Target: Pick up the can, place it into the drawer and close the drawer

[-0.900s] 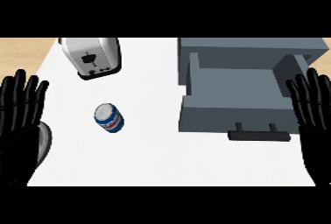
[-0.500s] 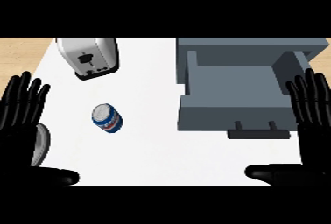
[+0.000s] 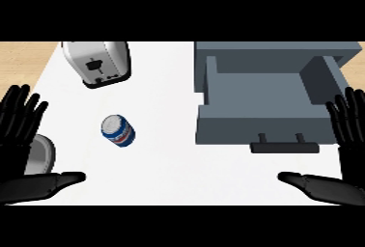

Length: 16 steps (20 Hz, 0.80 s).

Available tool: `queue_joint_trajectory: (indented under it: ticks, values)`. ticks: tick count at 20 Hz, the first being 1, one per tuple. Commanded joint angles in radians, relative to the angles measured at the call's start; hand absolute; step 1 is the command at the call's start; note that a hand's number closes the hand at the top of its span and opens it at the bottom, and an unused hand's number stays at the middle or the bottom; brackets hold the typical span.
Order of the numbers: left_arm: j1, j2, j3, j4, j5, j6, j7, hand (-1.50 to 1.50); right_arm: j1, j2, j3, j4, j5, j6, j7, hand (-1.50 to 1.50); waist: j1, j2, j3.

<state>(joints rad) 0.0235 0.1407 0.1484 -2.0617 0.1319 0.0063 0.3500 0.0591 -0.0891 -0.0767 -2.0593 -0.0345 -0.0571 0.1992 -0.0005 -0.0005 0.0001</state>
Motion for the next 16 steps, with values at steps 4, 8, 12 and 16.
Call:
queue_joint_trajectory:
  ticks: [4, 8, 12, 16]
  values:
    - [-0.037, -0.005, 0.011, 0.05, 0.002, -0.01, 0.015, -1.5, 0.032, -0.019, -0.041, -0.016, -0.03, 0.045, -0.007, -1.5, -0.002, 0.0, 0.0]
    - [-0.033, -0.04, -0.02, 0.176, -0.036, -0.028, -0.09, -1.5, 0.02, -0.007, -0.057, 0.0, -0.031, 0.032, -0.033, -1.5, -0.003, 0.001, 0.0]
    - [-0.069, -0.052, -0.041, 0.198, -0.057, -0.004, -0.065, -1.5, 0.036, -0.057, -0.137, 0.017, -0.117, 0.107, -0.037, -1.5, -0.003, 0.0, 0.0]
    - [-0.067, -0.112, -0.095, 0.315, -0.149, 0.041, -0.15, -1.5, 0.046, -0.03, -0.093, -0.061, -0.065, 0.063, 0.019, -1.5, -0.008, 0.001, 0.0]
